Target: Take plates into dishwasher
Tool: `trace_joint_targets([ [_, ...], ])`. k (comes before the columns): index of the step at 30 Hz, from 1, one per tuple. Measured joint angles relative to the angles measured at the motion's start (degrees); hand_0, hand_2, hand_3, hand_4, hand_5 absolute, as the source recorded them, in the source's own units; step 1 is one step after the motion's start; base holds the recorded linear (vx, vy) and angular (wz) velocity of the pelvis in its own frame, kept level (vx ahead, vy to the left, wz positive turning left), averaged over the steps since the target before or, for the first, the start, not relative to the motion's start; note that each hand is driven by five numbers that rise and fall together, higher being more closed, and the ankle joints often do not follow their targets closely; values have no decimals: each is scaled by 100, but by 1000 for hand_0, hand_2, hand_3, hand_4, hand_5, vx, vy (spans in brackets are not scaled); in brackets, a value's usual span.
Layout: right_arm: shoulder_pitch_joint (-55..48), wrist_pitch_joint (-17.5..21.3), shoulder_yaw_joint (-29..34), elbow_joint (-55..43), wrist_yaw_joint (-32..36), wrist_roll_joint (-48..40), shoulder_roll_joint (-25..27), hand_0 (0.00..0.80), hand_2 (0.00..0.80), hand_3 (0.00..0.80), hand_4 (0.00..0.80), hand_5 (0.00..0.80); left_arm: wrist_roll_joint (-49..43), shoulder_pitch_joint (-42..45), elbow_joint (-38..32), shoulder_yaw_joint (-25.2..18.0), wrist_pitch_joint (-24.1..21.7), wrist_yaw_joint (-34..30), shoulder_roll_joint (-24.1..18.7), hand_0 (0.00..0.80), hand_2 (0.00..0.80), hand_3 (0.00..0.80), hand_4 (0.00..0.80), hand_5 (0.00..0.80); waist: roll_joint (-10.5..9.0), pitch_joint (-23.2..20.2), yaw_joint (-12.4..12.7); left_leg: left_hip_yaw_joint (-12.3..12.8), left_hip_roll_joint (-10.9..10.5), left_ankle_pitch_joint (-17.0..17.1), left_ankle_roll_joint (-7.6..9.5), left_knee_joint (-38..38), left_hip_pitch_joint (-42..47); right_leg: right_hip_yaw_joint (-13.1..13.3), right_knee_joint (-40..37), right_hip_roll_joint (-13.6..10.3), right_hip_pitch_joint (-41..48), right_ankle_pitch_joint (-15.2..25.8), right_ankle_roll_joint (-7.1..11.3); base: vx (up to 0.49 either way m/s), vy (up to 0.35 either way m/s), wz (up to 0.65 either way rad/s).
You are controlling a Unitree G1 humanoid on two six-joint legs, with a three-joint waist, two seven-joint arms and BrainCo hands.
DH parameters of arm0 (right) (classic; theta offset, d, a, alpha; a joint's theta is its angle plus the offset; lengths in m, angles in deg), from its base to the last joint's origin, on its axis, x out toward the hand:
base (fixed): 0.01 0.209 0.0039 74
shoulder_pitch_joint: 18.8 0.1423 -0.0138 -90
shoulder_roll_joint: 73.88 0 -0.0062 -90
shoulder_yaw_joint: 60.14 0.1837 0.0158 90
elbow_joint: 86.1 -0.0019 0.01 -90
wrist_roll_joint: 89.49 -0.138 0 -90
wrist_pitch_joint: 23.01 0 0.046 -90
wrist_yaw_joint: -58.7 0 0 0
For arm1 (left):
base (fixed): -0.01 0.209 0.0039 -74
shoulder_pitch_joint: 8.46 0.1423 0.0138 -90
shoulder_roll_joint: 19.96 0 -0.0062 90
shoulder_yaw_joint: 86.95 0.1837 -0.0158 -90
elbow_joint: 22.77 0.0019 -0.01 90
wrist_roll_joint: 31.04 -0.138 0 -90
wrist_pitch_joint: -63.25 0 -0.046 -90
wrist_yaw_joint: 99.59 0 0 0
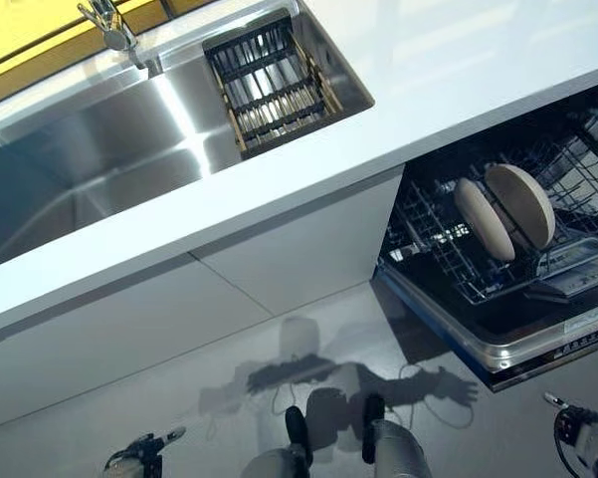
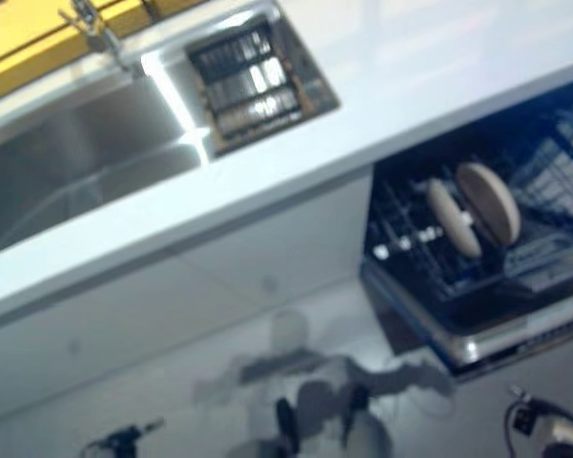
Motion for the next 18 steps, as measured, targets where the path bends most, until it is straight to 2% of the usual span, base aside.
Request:
trace_joint_targets([
  [2, 28, -19, 3, 22, -73, -183, 98, 0, 0, 0, 0, 0, 1, 76, 39, 24, -6, -11, 11, 0, 0, 0, 0, 0, 67, 31, -12, -81, 20, 4, -9, 12, -26, 2, -37, 24, -15, 15, -19, -99, 75, -4],
  [6, 151, 18, 70, 68, -268, -916, 160, 0, 0, 0, 0, 0, 1, 133, 20, 59, -18, -27, 38, 0, 0, 0, 0, 0, 246, 147, -23, -57, 43, -9, -29, 54, -201, 15, 3, 45, -194, 35, -29, -87, 64, -2],
  [9, 318, 230, 197, -5, -393, -1640, 161, 0, 0, 0, 0, 0, 7, 133, 9, 75, -37, -29, 84, 0, 0, 0, 0, 0, 441, 318, -40, -39, 38, -78, -131, 63, -205, 84, 169, 30, -312, 5, 1, -33, 81, -10],
  [11, 479, 405, 202, -149, -408, -1988, 160, 0, 0, 0, 0, 0, 29, 133, -45, 94, -61, -26, 124, 0, 0, 0, 0, 0, 561, 421, -57, -1, -2, -82, -138, 64, -204, 125, 294, -20, -388, -25, 27, -44, 94, -7],
  [13, 570, 647, 248, -292, -387, -2619, 145, 0, 0, 0, 0, 0, 144, 135, -137, 94, -70, -17, 157, 0, 0, 0, 0, 0, 639, 461, -50, 67, -58, -83, -139, 64, -204, 185, 458, -90, -481, -80, 55, -45, 83, -6],
  [18, 691, 1404, 433, -586, 16, -5491, -352, 0, 0, 0, 0, 0, 242, 189, -183, 108, -130, -9, 335, 0, 0, 0, 0, 0, 714, 505, -78, 105, -174, -84, -139, 89, -196, 259, 787, -238, -631, -206, 94, -10, 83, 0],
])
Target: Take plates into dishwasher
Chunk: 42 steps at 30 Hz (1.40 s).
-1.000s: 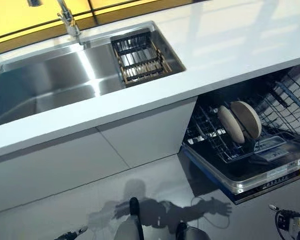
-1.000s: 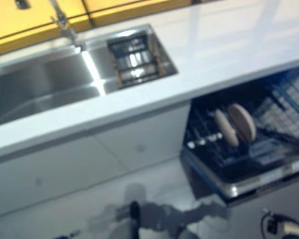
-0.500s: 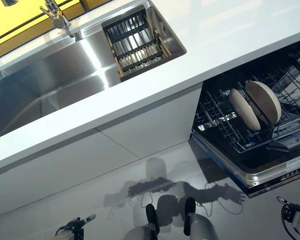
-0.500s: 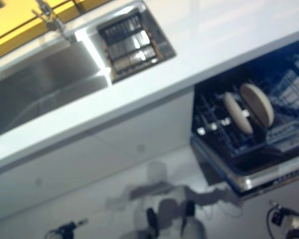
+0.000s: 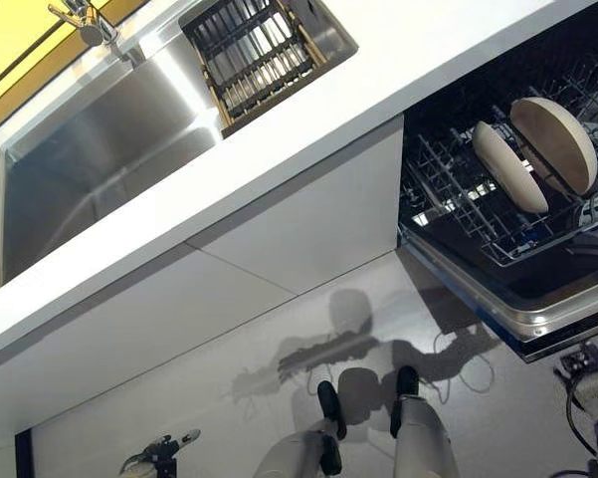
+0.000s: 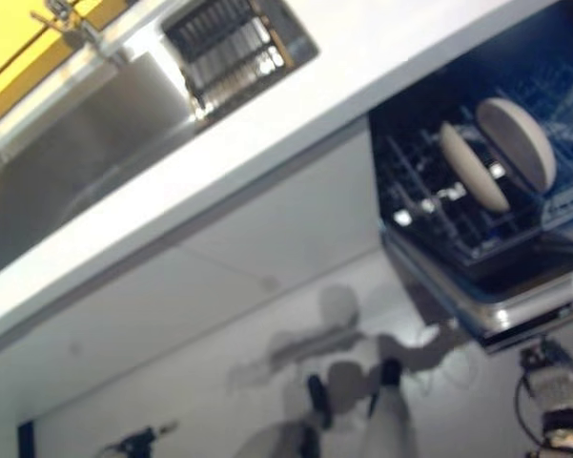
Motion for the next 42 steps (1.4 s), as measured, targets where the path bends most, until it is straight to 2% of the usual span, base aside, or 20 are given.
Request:
trace_joint_targets([
  [4, 64, 426, 7, 2, 436, -1012, -324, 0, 0, 0, 0, 0, 60, 130, 3, 69, -88, 0, 170, 0, 0, 0, 0, 0, 43, 5, 9, 18, -34, 0, 1, 50, 29, 45, 83, -37, 3, -16, -8, 30, 107, -3],
  [9, 182, 484, -5, 10, 773, -1588, -414, 0, 0, 0, 0, 0, 61, 368, 2, 86, -84, 4, 313, 0, 0, 0, 0, 0, 79, -22, 19, 4, -65, 0, 1, 113, 47, 22, 171, -100, 26, -24, -13, -4, 77, 4],
  [13, 457, 355, -35, -26, 1249, -1667, -499, 0, 0, 0, 0, 0, 61, 473, 3, 90, 3, 5, 374, 0, 0, 0, 0, 0, 115, -50, 45, -12, -80, -1, 3, 146, 139, -74, 177, -177, 176, -39, -21, 24, 44, 8],
  [17, 566, 372, -185, -98, 1354, -1622, -463, 0, 0, 0, 0, 0, 46, 546, 8, 90, 76, 5, 375, 0, 0, 0, 0, 0, 125, -57, 104, -14, -87, -62, 25, 146, 287, -225, 168, -271, 352, -14, 5, 45, 28, -2],
  [24, 951, 325, -597, -350, 1406, -1539, -268, 0, 0, 0, 0, 0, 27, 576, 4, 261, 135, -1, 395, 0, 0, 0, 0, 0, 213, -126, 163, -47, -44, -60, 18, 164, 341, -413, 42, -281, 562, 32, 6, 16, -6, 2],
  [29, 1310, 242, -899, -479, 1416, -1131, 51, 0, 0, 0, 0, 0, -21, 571, -3, 260, 152, -1, 417, 0, 0, 0, 0, 0, 225, -136, 224, -169, -52, -31, 8, 197, 418, -540, -78, -296, 726, 62, 37, 17, -30, 12],
  [30, 1402, 208, -924, -483, 1417, -1050, 156, 0, 0, 0, 0, 0, -37, 562, -3, 259, 154, -1, 417, 0, 0, 0, 0, 0, 226, -136, 330, -169, -48, -30, 9, 198, 418, -542, -86, -290, 727, 65, 37, 47, -34, 8],
  [36, 1926, 106, -872, -483, 1448, -312, 459, 0, 0, 0, 0, 0, -75, 577, 1, 255, 153, 2, 416, 0, 0, 0, 0, 0, 183, -230, 492, -234, -6, -33, 4, 167, 579, -719, -205, -259, 1024, 80, 52, 50, -25, 12],
  [39, 2189, -275, -883, -428, 1398, 684, 552, 0, 0, 0, 0, 0, -100, 630, 11, 254, 166, 1, 408, 0, 0, 0, 0, 0, -25, -424, 537, -229, 23, -34, 1, 135, 639, -751, -275, -201, 1107, 73, 54, 6, -3, 2],
  [42, 2204, -745, -933, 251, 1415, 1714, 713, 0, 0, 0, 0, 0, -131, 630, 44, 249, 110, 2, 331, 0, 0, 0, 0, 0, -330, -663, 656, -227, 60, -46, -13, 113, 727, -781, -361, -165, 1240, 66, 45, 2, 6, 2],
])
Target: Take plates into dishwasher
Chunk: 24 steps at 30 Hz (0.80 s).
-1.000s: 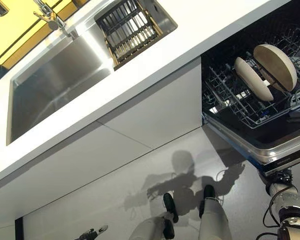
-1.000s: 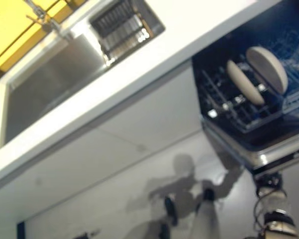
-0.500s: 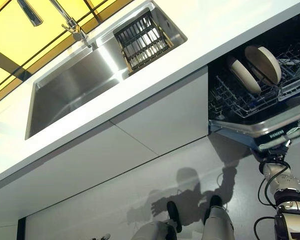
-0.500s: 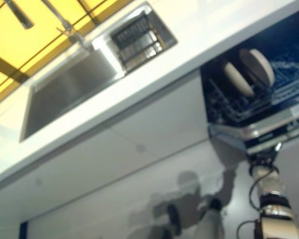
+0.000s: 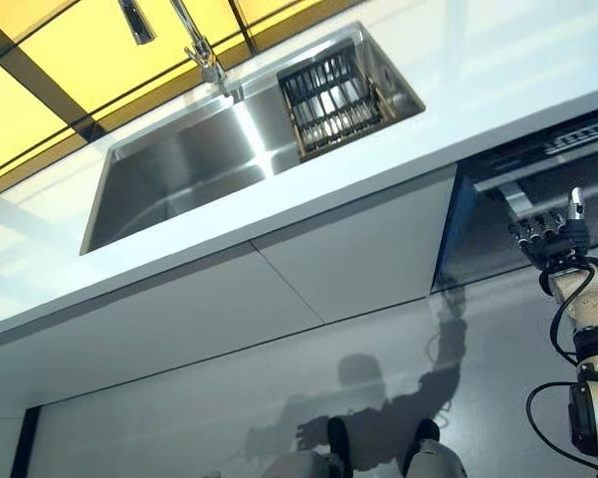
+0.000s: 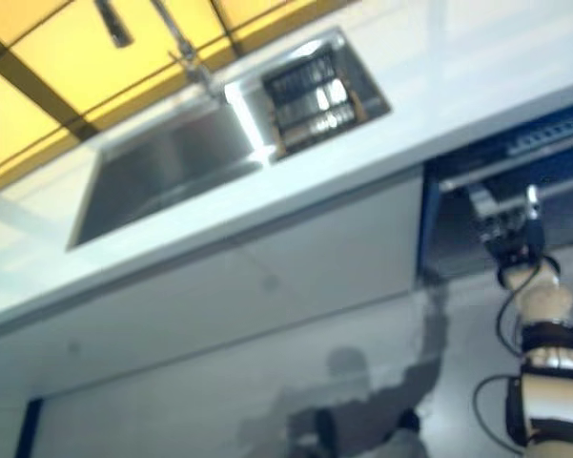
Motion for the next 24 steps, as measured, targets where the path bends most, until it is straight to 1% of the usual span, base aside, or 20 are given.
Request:
trace_joint_targets([
  [3, -93, -319, -5, 401, 92, 729, 35, 0, 0, 0, 0, 0, 3, 7, 68, -48, -38, 1, -43, 0, 0, 0, 0, 0, -248, -147, -4, 1, 40, -25, -29, -52, 71, -40, -92, 53, 105, 11, 14, 2, 34, 3],
  [5, -255, -458, -13, 400, 112, 946, 35, 0, 0, 0, 0, 0, 3, 5, 94, -50, -53, 2, -45, 0, 0, 0, 0, 0, -324, -202, -17, -1, 54, -32, -22, -76, 118, -42, -164, 79, 181, 29, 38, 5, 36, -2],
  [7, -595, -717, -46, 434, 223, 1276, 31, 0, 0, 0, 0, 0, 7, 8, 129, -85, -64, 6, -45, 0, 0, 0, 0, 0, -391, -322, -2, -5, 90, -45, -6, -167, 204, -62, -369, 156, 356, 104, 48, 13, 46, -1],
  [9, -932, -797, -157, 439, 311, 1475, -21, 0, 0, 0, 0, 0, 6, 23, 207, -244, -66, 10, -53, 0, 0, 0, 0, 0, -459, -481, -1, -23, 123, -53, -14, -216, 257, -93, -564, 226, 479, 159, 62, 25, 48, 2],
  [12, -1520, -816, -213, 440, 334, 1741, -297, 0, 0, 0, 0, 0, 5, 127, 226, -350, -62, 12, -165, 0, 0, 0, 0, 0, -611, -789, 3, -80, 173, -56, -30, -348, 362, -132, -926, 363, 697, 279, 53, 14, 70, 7],
  [14, -1847, -802, -216, 445, 396, 2012, -461, 0, 0, 0, 0, 0, 5, 133, 250, -419, -62, 10, -233, 0, 0, 0, 0, 0, -722, -938, 0, -126, 190, -42, -56, -410, 406, -156, -1155, 440, 853, 371, 59, 7, 88, 10],
  [15, -1992, -763, -222, 441, 451, 2191, -568, 0, 0, 0, 0, 0, 5, 131, 250, -439, -64, 8, -263, 0, 0, 0, 0, 0, -731, -1016, -1, -134, 190, -41, -58, -440, 435, -156, -1324, 481, 944, 455, 61, 10, 84, 7],
  [16, -2144, -736, -230, 438, 507, 2344, -690, 0, 0, 0, 0, 0, 4, 114, 252, -439, -63, 8, -276, 0, 0, 0, 0, 0, -782, -1046, -3, -139, 196, -40, -60, -468, 501, -156, -1496, 538, 1059, 531, 71, 12, 76, 9],
  [20, -2750, -393, -309, 438, 781, 3112, -1230, 0, 0, 0, 0, 0, -79, 65, 245, -431, -18, -18, -285, 0, 0, 0, 0, 0, -971, -1166, 1, -206, 167, -40, -62, -602, 604, -156, -2150, 636, 1437, 798, 125, -3, 66, 11],
  [21, -2848, -322, -438, 439, 837, 3303, -1331, 0, 0, 0, 0, 0, -165, 47, 246, -427, 38, -43, -285, 0, 0, 0, 0, 0, -1010, -1187, -10, -246, 142, -44, -67, -603, 599, -156, -2297, 644, 1510, 858, 143, -3, 43, 9],
  [24, -3104, 3, -744, 397, 867, 3881, -1620, 0, 0, 0, 0, 0, -395, -13, 243, -339, 203, -199, -286, 0, 0, 0, 0, 0, -1086, -1211, -9, -293, 111, -46, -66, -607, 591, -157, -2384, 637, 1565, 898, 158, 2, 41, 9],
])
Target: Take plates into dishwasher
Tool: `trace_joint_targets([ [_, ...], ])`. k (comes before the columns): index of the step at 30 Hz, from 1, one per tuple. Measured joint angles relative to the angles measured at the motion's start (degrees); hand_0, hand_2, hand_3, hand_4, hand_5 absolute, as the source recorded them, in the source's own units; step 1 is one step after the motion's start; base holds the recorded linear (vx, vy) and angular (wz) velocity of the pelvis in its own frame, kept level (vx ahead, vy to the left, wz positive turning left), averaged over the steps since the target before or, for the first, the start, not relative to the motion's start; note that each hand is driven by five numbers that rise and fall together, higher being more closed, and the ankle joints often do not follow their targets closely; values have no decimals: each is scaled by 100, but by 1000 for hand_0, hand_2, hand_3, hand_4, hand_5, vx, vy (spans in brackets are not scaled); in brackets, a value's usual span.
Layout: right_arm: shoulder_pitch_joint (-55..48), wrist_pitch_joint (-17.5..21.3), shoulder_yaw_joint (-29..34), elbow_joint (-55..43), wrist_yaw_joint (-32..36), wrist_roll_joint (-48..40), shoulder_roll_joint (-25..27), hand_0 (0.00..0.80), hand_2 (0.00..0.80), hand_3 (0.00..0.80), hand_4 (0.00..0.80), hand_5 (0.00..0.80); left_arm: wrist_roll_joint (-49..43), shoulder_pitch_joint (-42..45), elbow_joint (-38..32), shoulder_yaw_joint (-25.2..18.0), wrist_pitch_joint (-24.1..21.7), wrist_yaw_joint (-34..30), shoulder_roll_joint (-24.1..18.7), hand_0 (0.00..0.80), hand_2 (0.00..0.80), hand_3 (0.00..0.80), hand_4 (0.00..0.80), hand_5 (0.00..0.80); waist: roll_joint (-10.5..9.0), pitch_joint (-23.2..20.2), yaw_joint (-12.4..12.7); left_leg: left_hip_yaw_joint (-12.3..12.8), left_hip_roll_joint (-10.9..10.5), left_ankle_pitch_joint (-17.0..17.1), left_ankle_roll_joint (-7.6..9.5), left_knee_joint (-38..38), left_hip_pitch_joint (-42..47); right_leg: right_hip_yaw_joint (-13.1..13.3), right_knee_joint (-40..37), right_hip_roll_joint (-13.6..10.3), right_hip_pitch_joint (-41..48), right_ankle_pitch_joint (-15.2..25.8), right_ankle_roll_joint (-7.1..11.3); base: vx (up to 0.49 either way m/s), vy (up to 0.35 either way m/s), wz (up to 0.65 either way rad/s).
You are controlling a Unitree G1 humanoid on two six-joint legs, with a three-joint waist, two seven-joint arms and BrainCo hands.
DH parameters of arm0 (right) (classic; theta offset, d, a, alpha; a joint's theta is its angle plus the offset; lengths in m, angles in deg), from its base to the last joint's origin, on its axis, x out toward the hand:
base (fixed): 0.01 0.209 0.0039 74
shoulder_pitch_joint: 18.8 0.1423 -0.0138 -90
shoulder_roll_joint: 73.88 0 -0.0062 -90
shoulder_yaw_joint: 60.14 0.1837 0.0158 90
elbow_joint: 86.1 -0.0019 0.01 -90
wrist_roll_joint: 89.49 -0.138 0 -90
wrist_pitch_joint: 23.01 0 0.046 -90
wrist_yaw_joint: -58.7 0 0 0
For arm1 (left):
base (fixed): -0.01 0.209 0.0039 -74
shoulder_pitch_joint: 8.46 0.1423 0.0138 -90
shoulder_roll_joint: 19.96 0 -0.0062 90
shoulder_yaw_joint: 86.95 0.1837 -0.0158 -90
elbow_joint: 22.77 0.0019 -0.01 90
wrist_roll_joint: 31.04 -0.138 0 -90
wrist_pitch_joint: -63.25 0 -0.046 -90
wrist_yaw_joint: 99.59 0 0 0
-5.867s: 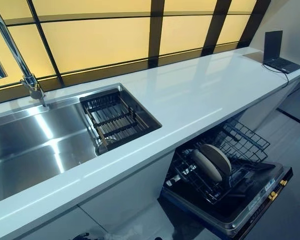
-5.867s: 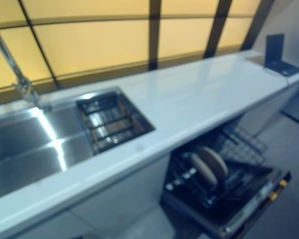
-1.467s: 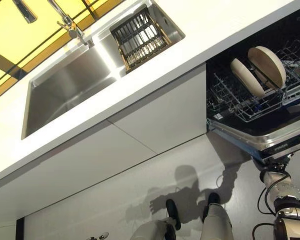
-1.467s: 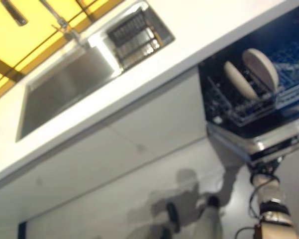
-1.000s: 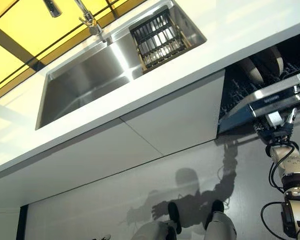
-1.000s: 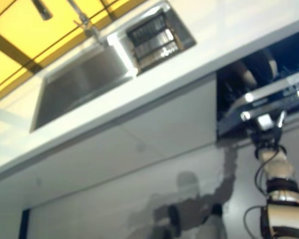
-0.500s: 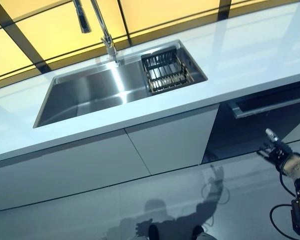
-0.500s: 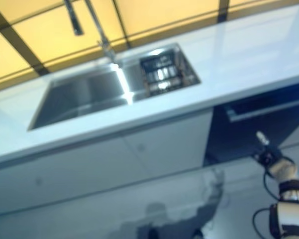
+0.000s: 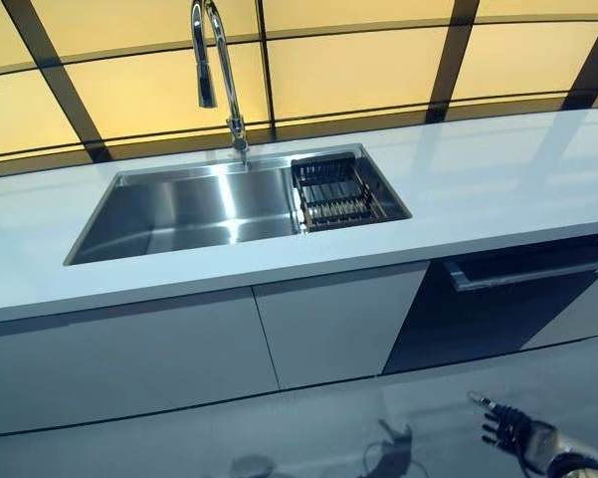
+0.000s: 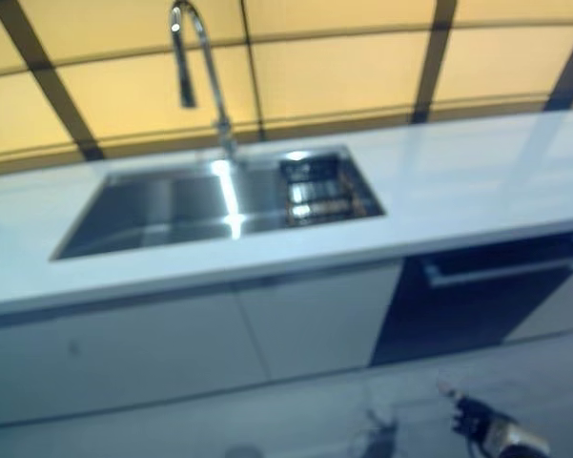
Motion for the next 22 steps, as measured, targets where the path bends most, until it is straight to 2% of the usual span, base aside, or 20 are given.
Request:
trace_joint_targets([
  [3, -307, 268, -310, -309, -3, 381, -322, 0, 0, 0, 0, 0, -630, -56, 9, 351, 302, -414, 16, 0, 0, 0, 0, 0, -31, -8, -10, -1, 3, 0, 0, -2, -1, -1, -14, -2, 0, -1, 0, 0, 44, 1],
  [8, -664, 226, -512, -258, 22, 420, -1008, 0, 0, 0, 0, 0, -1068, -95, 102, 805, 720, -843, 126, 0, 0, 0, 0, 0, -50, -28, -21, 3, 7, -1, -1, -2, 3, -3, -13, -18, 6, -2, 0, 13, 54, 0],
  [14, -890, 34, -597, 404, -155, 347, -1608, 0, 0, 0, 0, 0, -1068, -123, 174, 796, 711, -406, 325, 0, 0, 0, 0, 0, -78, -107, -13, -9, -10, -2, 8, -1, 15, -18, -14, -42, 25, 1, 11, 5, 19, 1],
  [22, -1007, -77, -600, 602, -178, 291, -1634, 0, 0, 0, 0, 0, -1055, -119, 168, 792, 406, 6, 401, 0, 0, 0, 0, 0, -130, -204, -12, -10, 3, -33, 35, -27, 93, -16, -18, -36, 101, -27, 37, 0, 0, 0],
])
